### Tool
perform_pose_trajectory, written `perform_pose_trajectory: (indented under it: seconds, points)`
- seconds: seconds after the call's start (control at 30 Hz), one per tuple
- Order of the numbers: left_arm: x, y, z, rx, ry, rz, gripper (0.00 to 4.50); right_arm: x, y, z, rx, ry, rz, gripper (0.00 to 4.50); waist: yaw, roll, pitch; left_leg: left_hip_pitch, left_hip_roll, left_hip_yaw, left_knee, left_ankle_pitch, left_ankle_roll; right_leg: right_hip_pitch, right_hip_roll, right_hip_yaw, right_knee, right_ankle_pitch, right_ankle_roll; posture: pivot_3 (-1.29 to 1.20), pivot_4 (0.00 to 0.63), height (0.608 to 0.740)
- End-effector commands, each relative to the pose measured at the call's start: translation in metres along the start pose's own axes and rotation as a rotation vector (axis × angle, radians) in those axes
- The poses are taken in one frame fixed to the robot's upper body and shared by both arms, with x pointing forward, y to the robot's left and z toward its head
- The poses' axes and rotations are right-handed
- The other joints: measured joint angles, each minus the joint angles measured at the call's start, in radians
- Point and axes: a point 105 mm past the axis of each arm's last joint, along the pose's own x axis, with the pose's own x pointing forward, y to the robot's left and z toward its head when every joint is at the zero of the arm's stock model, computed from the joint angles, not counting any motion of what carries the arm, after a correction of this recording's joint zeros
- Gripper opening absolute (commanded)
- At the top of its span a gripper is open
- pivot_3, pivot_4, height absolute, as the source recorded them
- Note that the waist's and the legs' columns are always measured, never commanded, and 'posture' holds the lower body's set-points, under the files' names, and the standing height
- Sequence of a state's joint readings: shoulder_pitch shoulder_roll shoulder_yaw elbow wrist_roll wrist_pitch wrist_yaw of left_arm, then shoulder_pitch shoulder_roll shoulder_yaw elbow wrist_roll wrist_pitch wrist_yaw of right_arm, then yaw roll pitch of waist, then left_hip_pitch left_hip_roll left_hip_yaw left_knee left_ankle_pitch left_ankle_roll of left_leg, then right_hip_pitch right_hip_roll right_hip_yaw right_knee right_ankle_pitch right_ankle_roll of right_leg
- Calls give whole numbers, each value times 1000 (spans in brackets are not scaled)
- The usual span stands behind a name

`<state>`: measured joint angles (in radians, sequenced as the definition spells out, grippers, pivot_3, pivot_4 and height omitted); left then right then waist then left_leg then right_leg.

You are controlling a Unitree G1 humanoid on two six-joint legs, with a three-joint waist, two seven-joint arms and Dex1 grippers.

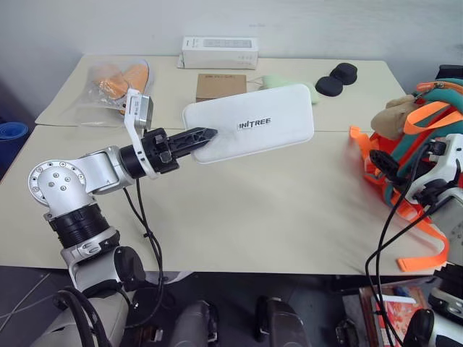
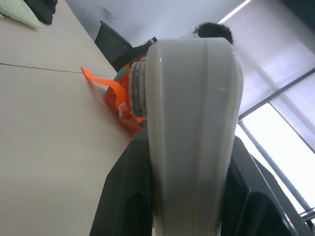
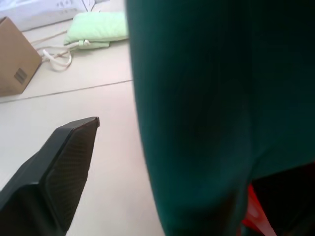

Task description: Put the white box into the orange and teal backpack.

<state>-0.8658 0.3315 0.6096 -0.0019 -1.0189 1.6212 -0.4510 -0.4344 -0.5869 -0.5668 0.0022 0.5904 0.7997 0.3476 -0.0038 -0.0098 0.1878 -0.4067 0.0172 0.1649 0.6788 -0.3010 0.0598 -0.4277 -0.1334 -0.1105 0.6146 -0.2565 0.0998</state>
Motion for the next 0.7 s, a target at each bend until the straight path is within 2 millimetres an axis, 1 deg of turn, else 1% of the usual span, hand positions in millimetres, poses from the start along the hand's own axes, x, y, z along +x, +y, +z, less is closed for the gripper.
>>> perform_pose_trajectory:
  seconds: [0.03,0.13,0.17,0.2,0.3,0.33,0.37,0.43,0.47,0.57,0.63,0.7]
  points:
    - [-7,-8,12,82,-50,13,1234,5,5,16,-41,-74,42,3219,-2,0,0,0,0,0,0,0,0,0,0,0,0,0,0,0,150,740]
    - [-10,-5,16,96,-70,45,1234,7,12,19,-51,-79,93,2205,-7,0,0,0,2,2,0,0,-1,-1,2,0,0,0,0,0,150,740]
    - [-11,-3,18,106,-80,62,1234,7,18,20,-61,-75,130,1931,-9,0,0,0,2,2,0,0,-1,-1,2,0,0,0,0,0,150,740]
    - [-13,-1,19,115,-89,76,1234,6,24,21,-67,-73,173,1526,-10,0,0,1,2,2,0,0,-1,-1,3,1,0,0,0,0,150,740]
    - [-18,4,25,137,-108,113,1234,-1,50,22,-91,-38,352,512,-13,0,0,1,2,3,-1,0,-1,-2,3,1,0,0,0,0,150,740]
    - [-19,4,27,151,-105,120,1234,-7,63,22,-92,-11,443,154,-13,0,0,1,2,3,-1,0,-1,-2,3,1,0,0,0,0,150,740]
    - [-20,4,29,186,-91,128,1234,-19,82,23,-104,32,585,15,-13,0,0,1,3,3,-1,0,-1,-2,3,1,0,0,0,0,150,740]
    - [-22,3,32,240,-62,137,1234,-39,106,22,-121,104,772,15,-13,0,0,0,3,3,-2,0,-1,-2,3,1,-1,0,0,0,150,740]
    - [-23,2,33,310,-33,150,1234,-52,118,22,-137,146,871,15,-14,0,0,1,3,4,-3,0,-2,-2,3,1,-1,0,0,0,150,740]
    - [-25,3,35,453,38,156,1234,-78,135,22,-161,249,1046,15,-17,0,0,1,3,5,-5,-1,-2,-3,3,0,-3,0,0,0,150,740]
    - [-29,4,39,511,63,143,1234,-94,141,20,-176,322,1142,15,-17,0,0,2,3,5,-5,-4,-8,-3,3,-1,-5,0,0,0,150,740]
    - [-30,3,42,558,83,121,1234,-106,144,21,-176,375,1206,15,-16,0,0,2,3,5,-6,-4,-8,-3,2,-1,-7,0,-1,0,150,740]
